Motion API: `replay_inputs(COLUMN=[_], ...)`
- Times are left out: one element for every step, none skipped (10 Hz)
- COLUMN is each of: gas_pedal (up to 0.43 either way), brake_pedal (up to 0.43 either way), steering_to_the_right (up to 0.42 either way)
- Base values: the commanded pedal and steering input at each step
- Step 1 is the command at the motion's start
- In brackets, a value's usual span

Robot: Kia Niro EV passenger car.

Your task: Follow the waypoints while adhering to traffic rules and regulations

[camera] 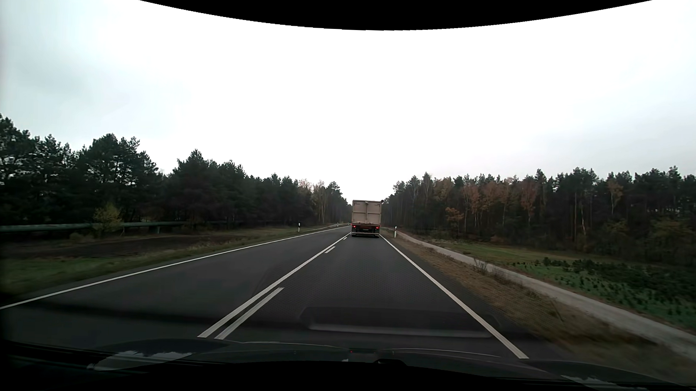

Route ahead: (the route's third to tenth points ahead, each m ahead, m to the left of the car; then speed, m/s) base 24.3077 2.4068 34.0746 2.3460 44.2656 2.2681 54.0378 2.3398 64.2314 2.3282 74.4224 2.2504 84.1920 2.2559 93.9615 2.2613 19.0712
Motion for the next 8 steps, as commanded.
replay_inputs(gas_pedal=[0.169,0.169,0.169,0.169,0.169,0.169,0.177,0.177], brake_pedal=[0.000,0.000,0.000,0.000,0.000,0.000,0.000,0.000], steering_to_the_right=[0.001,0.001,0.001,0.001,0.001,0.001,0.001,0.002])
